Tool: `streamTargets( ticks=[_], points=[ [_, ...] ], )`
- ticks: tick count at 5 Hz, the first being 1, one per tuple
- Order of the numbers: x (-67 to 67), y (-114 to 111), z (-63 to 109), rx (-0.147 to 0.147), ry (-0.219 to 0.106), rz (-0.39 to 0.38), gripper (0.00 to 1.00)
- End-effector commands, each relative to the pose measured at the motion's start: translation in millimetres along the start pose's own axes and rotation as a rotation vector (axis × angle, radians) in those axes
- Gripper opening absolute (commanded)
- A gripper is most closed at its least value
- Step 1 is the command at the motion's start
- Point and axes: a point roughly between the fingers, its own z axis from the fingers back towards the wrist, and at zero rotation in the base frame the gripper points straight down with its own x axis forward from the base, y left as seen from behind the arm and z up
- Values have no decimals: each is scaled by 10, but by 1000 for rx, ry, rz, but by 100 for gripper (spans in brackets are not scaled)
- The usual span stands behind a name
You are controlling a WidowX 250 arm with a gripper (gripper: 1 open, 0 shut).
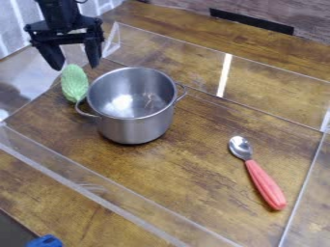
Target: Remove the green object from the silver pot and put it on the table
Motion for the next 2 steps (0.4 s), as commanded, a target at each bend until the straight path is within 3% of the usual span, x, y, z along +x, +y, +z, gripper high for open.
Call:
streamTargets(
  ticks=[1, 2],
  points=[
    [168, 8, 156, 7, -78, 6, 100],
    [157, -38, 228, 10, -84, -47, 100]
  ],
)
